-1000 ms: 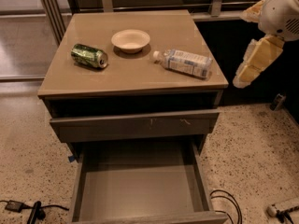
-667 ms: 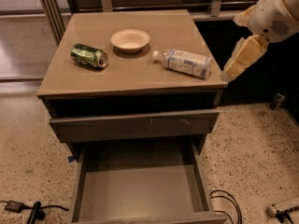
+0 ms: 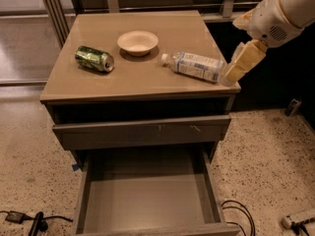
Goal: Place blue plastic bottle into middle drawer
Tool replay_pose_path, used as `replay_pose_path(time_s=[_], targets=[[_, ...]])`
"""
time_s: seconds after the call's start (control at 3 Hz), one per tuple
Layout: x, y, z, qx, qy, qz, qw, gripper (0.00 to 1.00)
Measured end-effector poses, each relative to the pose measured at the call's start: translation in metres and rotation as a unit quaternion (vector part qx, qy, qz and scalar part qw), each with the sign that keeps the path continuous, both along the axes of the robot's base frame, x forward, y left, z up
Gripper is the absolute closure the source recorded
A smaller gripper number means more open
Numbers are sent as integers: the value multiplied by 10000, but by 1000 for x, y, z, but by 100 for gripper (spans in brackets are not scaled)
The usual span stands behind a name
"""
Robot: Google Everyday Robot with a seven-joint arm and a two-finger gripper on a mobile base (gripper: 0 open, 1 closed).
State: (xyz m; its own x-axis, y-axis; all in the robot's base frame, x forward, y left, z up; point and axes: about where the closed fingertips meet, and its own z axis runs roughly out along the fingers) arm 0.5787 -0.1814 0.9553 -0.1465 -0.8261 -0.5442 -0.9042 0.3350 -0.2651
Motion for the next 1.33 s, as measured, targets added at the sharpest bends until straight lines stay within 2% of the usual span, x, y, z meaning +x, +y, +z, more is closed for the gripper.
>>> replay_pose_path(time_s=[0.33, 1.0, 1.33], targets=[[31, 21, -24, 78, 61, 172, 9998, 0], [87, 34, -69, 3, 219, 121, 9997, 0], [96, 39, -83, -20, 320, 109, 9994, 0]])
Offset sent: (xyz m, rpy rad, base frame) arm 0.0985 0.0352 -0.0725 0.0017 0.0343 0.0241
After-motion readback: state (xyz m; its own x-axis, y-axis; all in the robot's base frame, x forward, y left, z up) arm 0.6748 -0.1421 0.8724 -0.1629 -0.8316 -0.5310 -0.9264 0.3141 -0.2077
